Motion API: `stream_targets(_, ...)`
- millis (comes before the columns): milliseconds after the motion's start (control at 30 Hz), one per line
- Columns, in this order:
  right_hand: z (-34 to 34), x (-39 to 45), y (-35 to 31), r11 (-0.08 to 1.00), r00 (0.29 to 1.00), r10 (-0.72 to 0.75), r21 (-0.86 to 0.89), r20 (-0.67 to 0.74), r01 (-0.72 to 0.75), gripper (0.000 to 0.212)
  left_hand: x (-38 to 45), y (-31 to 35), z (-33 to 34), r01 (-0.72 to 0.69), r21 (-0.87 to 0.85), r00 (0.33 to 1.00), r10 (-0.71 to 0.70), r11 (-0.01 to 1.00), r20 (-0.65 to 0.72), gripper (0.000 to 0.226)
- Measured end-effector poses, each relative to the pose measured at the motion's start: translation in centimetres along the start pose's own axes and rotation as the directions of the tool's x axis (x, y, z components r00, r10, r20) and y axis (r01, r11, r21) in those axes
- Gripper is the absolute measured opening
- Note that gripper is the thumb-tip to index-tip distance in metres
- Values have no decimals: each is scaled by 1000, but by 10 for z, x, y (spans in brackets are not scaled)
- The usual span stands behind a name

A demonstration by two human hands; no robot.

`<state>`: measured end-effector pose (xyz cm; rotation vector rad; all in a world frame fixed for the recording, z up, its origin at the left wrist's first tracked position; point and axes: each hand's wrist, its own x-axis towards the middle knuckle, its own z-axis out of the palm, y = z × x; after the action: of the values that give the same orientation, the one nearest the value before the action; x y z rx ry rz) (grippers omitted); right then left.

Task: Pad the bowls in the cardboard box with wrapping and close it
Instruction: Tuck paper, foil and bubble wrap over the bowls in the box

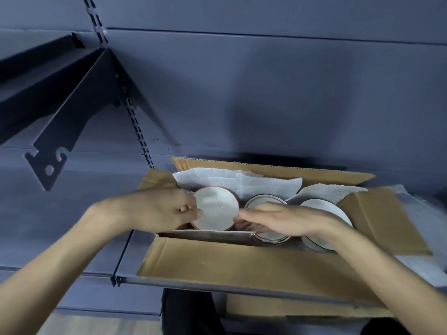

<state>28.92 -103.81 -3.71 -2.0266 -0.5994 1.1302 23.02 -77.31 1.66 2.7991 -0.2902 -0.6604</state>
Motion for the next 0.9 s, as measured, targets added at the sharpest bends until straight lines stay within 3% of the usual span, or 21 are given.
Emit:
stream_targets(133,-19,-41,12,983,957,-177,-84,-228,161,39,6,17,-7,-94,99,960,116,991,-255,35)
stream_targets(233,-33,-79,29,976,870,-215,-62,-443,209,29,28,51,-4,-317,97,841,327,943,-431,43)
stream_targets(333,-47,-119,55,980,690,-197,-112,-697,167,17,58,100,2,-399,161,750,423,902,-509,44)
stream_targets(433,-59,-165,90,980,481,-153,-71,-863,184,16,85,159,11,-482,249,668,537,840,-516,44)
stream_targets(567,-61,-229,151,978,214,-23,22,-976,206,33,113,232,23,-600,239,613,631,763,-476,46)
stream_targets(667,-51,-262,202,995,52,101,101,-994,1,27,127,275,35,-646,247,600,680,723,-422,48)
stream_targets(733,-37,-267,233,966,101,175,151,-979,-212,22,133,296,44,-667,251,597,705,702,-383,48)
stream_targets(833,-13,-251,265,893,320,266,108,-909,-437,7,140,318,57,-667,269,609,716,695,-341,46)
stream_targets(900,-5,-233,273,845,425,256,-13,-868,-535,30,143,327,62,-663,286,611,721,692,-328,46)
